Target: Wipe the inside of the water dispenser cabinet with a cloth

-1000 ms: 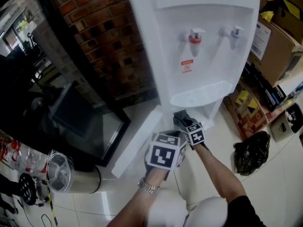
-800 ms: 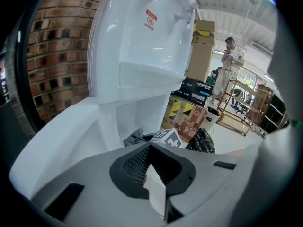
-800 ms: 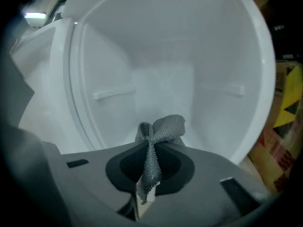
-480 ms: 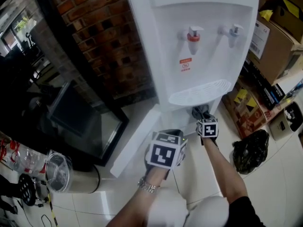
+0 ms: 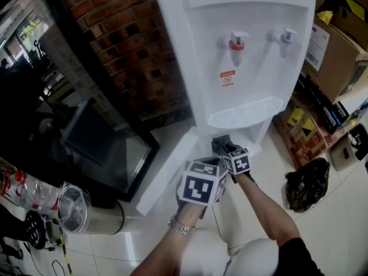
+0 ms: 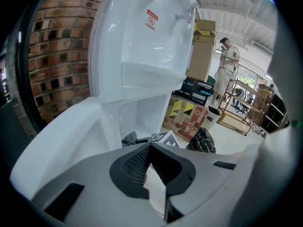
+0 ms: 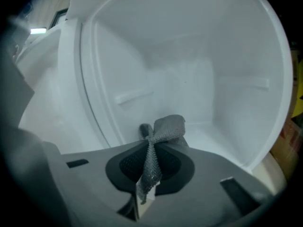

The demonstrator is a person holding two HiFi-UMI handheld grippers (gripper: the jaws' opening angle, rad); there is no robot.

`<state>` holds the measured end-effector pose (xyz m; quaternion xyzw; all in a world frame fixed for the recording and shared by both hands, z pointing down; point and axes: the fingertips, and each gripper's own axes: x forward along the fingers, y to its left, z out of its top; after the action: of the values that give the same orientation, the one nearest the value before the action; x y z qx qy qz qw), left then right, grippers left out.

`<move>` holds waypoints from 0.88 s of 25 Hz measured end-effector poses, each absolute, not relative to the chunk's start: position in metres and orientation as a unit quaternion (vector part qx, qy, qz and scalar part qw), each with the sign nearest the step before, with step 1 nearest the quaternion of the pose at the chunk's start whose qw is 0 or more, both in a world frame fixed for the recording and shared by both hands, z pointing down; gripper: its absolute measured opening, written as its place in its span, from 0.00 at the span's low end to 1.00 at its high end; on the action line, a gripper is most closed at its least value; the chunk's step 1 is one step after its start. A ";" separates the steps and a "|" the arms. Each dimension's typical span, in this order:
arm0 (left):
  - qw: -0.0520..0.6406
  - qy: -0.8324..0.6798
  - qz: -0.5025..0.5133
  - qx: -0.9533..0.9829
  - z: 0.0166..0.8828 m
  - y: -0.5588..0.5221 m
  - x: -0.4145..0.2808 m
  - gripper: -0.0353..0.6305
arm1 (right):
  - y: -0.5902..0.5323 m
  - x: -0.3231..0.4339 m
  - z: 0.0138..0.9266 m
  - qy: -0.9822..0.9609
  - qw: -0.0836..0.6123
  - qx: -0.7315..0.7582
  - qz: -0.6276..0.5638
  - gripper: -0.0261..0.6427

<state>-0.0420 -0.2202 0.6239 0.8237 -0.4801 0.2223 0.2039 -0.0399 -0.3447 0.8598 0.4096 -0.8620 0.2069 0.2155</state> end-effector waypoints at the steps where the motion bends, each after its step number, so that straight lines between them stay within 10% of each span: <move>1: 0.204 -0.480 0.223 0.823 0.624 -0.220 -0.042 0.06 | -0.346 -0.031 0.863 -0.856 0.222 0.415 0.212 0.07; 11: 0.203 -0.474 0.225 0.827 0.626 -0.221 -0.031 0.06 | -0.374 0.095 0.860 -0.761 0.202 0.569 0.238 0.07; 22: 0.203 -0.481 0.227 0.822 0.626 -0.221 -0.038 0.06 | -0.336 -0.053 0.844 -0.869 0.203 0.415 0.179 0.07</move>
<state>-0.0380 -0.2215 0.6260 0.8219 -0.4810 0.2273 0.2034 -0.0525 -0.3363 0.8441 0.4146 -0.8689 0.1787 0.2030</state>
